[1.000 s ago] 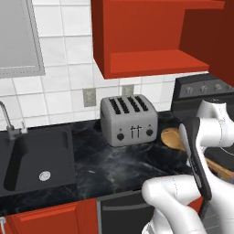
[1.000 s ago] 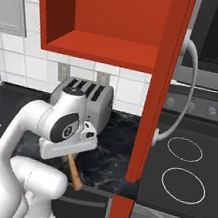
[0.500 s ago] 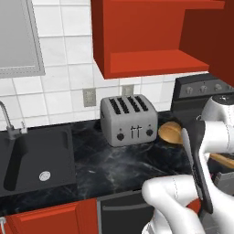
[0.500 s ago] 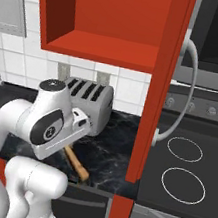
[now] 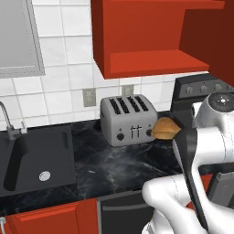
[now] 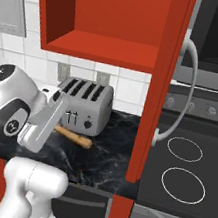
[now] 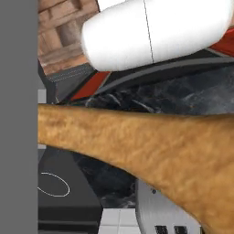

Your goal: Organize the utensils by type. Pick up the wooden spoons from the counter and place them in the open cabinet. Then pick up the metallic utensils from the counter and place them in the open drawer.

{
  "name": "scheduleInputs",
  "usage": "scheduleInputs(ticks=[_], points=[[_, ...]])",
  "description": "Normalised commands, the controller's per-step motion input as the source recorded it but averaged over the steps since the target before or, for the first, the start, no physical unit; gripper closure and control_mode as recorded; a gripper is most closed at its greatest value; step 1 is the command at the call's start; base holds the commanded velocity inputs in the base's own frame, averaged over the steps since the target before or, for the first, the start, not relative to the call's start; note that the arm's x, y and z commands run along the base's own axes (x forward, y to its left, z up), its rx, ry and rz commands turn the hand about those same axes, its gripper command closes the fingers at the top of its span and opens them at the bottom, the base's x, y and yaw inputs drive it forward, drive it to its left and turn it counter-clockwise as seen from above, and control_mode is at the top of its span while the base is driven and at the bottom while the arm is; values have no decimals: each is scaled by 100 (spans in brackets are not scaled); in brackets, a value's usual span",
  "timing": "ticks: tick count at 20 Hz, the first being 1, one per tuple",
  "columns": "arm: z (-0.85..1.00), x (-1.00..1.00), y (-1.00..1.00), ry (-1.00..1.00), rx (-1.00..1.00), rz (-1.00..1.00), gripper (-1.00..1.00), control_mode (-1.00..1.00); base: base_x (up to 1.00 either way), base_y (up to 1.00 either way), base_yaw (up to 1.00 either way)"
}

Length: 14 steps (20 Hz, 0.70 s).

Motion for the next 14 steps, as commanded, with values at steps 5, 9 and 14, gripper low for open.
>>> scheduleInputs(ticks=[5,9,14], points=[[60,-15,0,-24,-9,22,100,-100,0,0,0],[54,-19,-1,-37,0,19,100,-100,0,0,0],[60,-3,2,-28,-1,8,100,-100,0,0,0]])
